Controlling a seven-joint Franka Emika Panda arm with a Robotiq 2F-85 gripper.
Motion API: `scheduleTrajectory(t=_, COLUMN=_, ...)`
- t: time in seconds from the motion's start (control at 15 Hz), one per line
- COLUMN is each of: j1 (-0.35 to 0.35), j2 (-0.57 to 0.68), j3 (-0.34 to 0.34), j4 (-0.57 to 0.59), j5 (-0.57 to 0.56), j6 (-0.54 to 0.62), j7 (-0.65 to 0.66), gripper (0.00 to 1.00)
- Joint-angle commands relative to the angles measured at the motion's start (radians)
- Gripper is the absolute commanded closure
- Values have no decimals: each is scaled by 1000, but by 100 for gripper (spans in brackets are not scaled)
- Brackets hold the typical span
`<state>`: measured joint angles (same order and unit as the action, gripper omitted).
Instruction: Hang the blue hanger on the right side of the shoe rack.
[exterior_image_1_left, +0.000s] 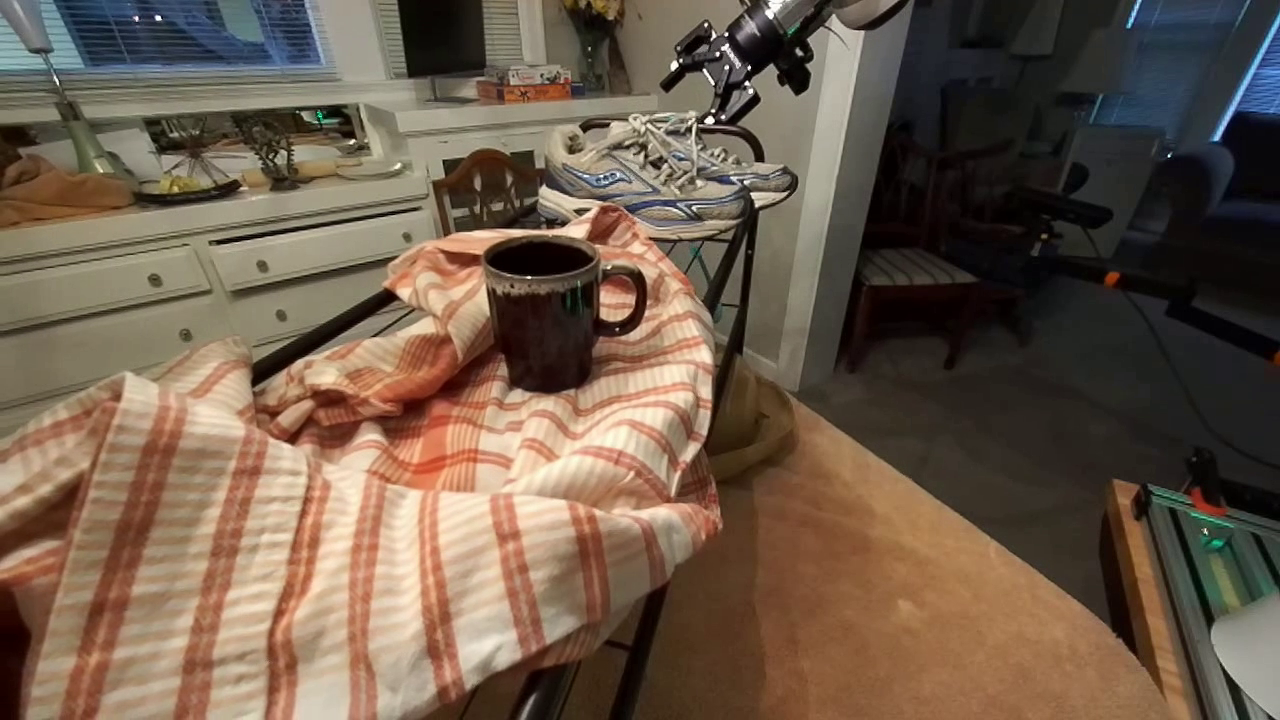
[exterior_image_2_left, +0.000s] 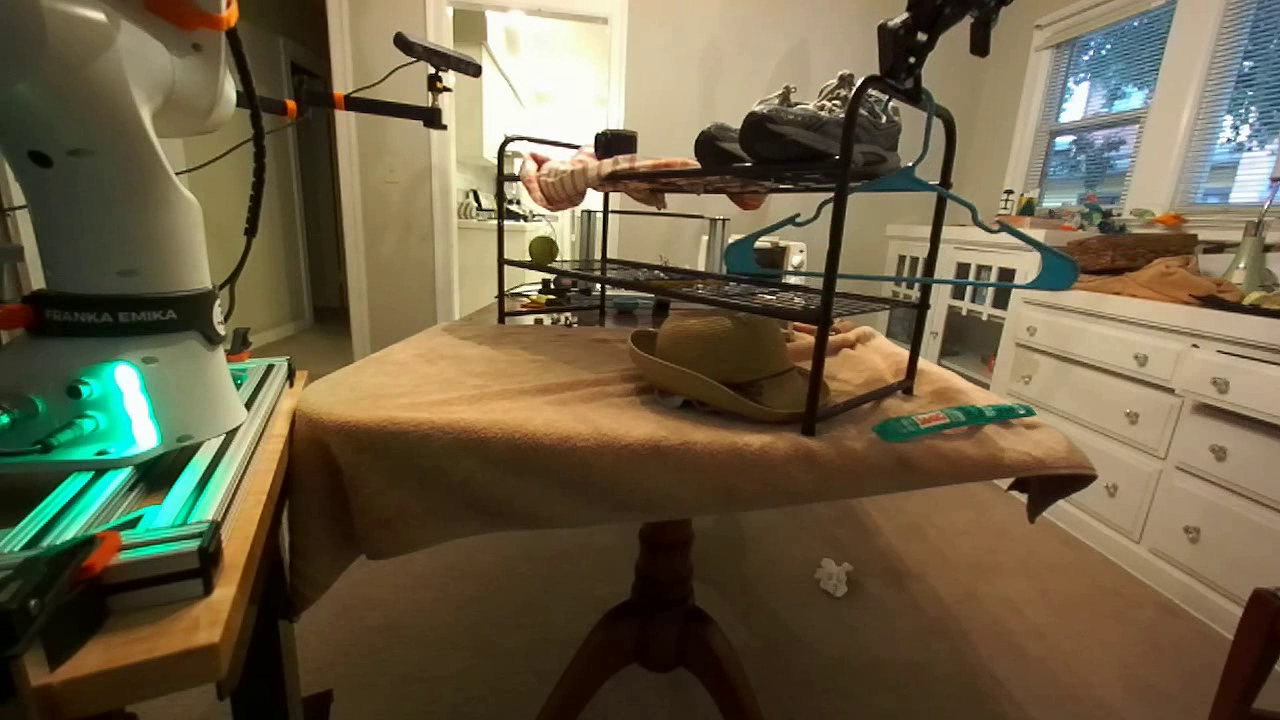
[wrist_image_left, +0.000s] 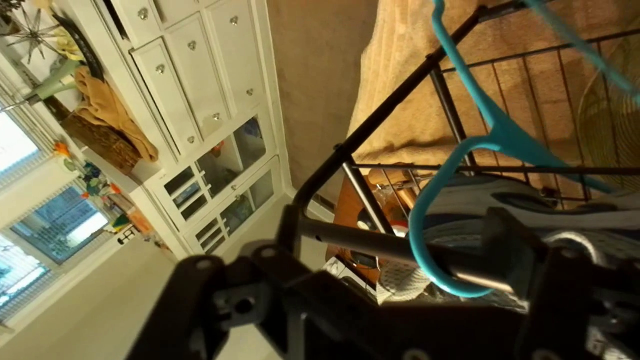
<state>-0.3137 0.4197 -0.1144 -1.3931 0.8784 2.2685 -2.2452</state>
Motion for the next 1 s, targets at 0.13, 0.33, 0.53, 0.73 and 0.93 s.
scheduleTrajectory(t=0.13, j1=-17, j2=31, j3=5, j4=21, j5=-102, j6=4, j7=14, gripper=0)
scheduleTrajectory(t=0.33, j1=-36, j2=56, j3=8, j4=49, j5=-126, j6=11, j7=21, gripper=0)
scheduleTrajectory(t=0.53, j1=-62, j2=73, j3=3, j4=90, j5=-135, j6=23, j7=46, gripper=0)
scheduleTrajectory(t=0.73, j1=-91, j2=78, j3=-15, j4=128, j5=-172, j6=17, j7=116, gripper=0)
scheduleTrajectory(t=0.93, j1=-115, j2=56, j3=-47, j4=145, j5=-261, j6=-71, j7=276, gripper=0)
